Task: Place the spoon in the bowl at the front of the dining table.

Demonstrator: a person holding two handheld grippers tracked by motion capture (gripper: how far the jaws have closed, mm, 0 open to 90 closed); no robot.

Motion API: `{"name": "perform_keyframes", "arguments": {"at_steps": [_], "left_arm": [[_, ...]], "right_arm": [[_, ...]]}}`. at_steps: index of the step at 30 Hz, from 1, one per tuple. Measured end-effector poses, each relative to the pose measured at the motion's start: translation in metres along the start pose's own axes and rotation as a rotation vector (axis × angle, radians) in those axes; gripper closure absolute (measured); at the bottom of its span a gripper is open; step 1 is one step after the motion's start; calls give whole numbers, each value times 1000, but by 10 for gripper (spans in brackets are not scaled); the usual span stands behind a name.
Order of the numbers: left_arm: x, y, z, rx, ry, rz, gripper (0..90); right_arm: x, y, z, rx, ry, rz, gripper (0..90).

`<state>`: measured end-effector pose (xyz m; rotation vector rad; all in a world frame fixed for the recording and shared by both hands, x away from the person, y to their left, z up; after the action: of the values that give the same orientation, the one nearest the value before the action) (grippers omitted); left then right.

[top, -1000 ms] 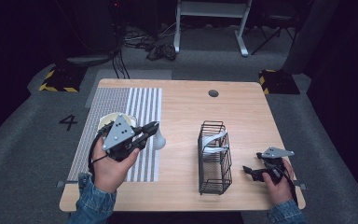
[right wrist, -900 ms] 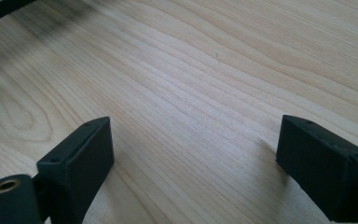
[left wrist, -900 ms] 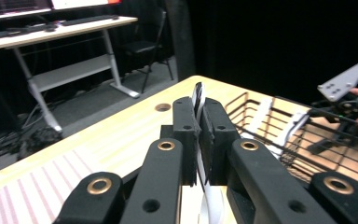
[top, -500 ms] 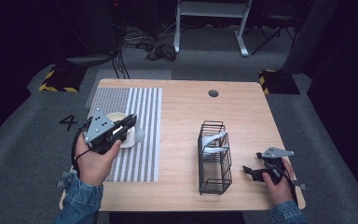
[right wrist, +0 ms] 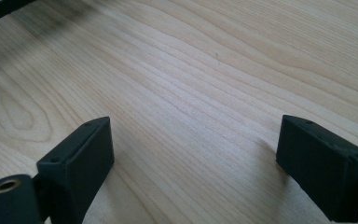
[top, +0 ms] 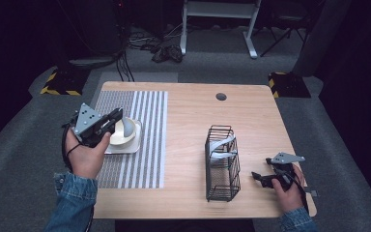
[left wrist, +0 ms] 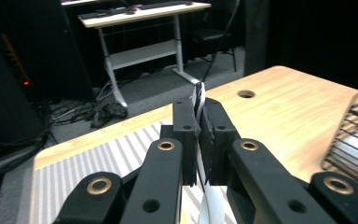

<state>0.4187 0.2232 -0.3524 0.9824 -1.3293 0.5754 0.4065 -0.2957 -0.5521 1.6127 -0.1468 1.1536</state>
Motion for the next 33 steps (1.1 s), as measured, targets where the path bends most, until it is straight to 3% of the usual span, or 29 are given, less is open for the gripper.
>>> {"name": "perform_keyframes", "arguments": {"at_steps": [4, 10, 15, 19, 23, 33], "left_arm": [[-6, -1, -18, 35, 25, 6, 855], [-13, -7, -34, 72, 40, 2, 855], [-28, -14, -54, 116, 77, -12, 855], [-42, -19, -62, 127, 93, -42, 855], [-51, -23, -67, 150, 83, -70, 855], [-73, -31, -76, 173, 112, -96, 855]], "right_arm": [[0, 0, 0, 0, 0, 0, 111], [0, 0, 0, 0, 0, 0, 111], [0, 0, 0, 0, 0, 0, 111], [0, 0, 0, 0, 0, 0, 111], [0, 0, 0, -1, 0, 1, 111], [0, 0, 0, 0, 0, 0, 111]]}}
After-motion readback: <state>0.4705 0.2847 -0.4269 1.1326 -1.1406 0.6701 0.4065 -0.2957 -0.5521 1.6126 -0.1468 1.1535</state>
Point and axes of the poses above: each handheld gripper's, and its own axes: y roughly backward along the jaws, x roughly out of its top, z roughly to its right, the point moved 7 cm from there along -y, roughly forward along the jaws, and after that the axes turned 5 degrees about -x, right-handed, at the moved point
